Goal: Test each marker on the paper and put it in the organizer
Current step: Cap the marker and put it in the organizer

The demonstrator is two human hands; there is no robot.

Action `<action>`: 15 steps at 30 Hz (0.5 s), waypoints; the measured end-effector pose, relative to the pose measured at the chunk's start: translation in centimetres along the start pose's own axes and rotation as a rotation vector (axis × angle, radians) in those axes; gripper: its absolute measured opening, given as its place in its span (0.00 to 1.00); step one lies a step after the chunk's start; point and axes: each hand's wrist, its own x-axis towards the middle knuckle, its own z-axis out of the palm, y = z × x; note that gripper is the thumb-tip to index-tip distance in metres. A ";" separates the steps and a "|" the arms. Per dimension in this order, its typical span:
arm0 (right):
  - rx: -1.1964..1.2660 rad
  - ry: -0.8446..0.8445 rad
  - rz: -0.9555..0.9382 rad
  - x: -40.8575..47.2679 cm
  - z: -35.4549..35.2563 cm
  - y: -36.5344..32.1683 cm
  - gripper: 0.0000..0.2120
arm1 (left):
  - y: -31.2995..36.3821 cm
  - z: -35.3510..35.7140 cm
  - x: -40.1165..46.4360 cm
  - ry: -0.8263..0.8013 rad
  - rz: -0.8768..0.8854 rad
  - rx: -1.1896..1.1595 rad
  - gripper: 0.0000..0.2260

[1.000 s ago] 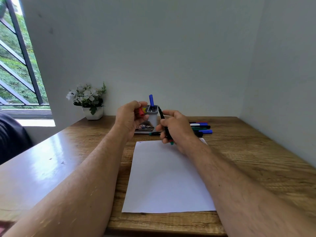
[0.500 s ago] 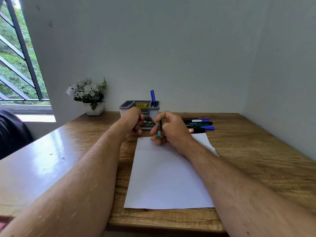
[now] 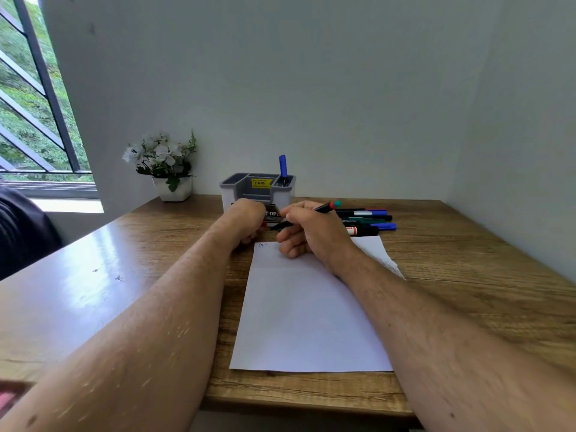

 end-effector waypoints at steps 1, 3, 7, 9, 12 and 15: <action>0.001 -0.002 0.004 0.0 0.0 0.0 0.08 | 0.0 0.1 0.2 0.004 0.013 0.022 0.13; -0.027 -0.003 0.005 0.0 0.0 0.0 0.10 | -0.1 0.1 0.7 -0.005 0.023 0.050 0.12; -0.101 0.042 0.015 0.1 0.2 -0.1 0.07 | -0.3 -0.4 1.2 -0.045 0.086 0.179 0.12; -0.131 0.060 0.009 0.1 0.5 -0.1 0.06 | -0.3 -0.4 1.2 -0.081 0.119 0.302 0.13; -0.169 0.083 -0.006 -0.1 0.9 -0.2 0.06 | -0.1 -0.6 0.5 -0.145 0.135 0.411 0.12; -0.294 0.113 -0.044 0.0 0.9 0.0 0.10 | -0.1 -1.0 0.2 -0.187 0.137 0.457 0.13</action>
